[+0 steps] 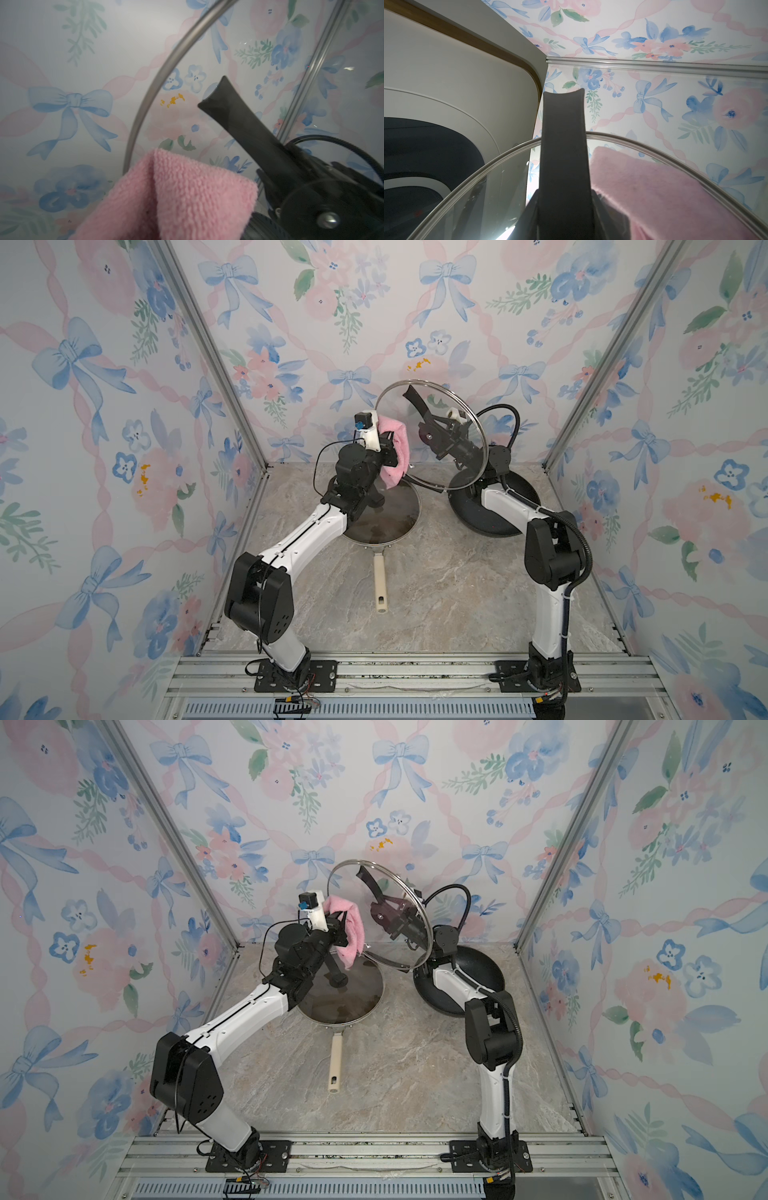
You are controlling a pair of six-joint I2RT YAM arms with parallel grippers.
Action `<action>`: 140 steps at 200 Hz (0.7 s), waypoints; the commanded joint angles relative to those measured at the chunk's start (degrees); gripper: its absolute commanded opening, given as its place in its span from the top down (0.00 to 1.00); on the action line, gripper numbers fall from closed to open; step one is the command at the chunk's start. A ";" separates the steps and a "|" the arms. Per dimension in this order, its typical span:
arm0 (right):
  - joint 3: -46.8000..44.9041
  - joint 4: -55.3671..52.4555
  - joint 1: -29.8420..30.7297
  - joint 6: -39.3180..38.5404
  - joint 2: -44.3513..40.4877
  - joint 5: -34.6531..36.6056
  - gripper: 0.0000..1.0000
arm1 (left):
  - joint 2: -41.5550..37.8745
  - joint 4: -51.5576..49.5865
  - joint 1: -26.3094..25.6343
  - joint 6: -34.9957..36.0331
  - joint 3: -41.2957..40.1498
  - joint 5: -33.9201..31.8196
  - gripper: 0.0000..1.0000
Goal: Wipe the pot lid with a cloth
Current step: Wipe the pot lid.
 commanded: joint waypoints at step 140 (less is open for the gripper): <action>4.56 6.94 1.08 2.61 -4.14 1.84 0.99 | 4.97 2.23 -3.59 1.84 14.02 -4.08 1.00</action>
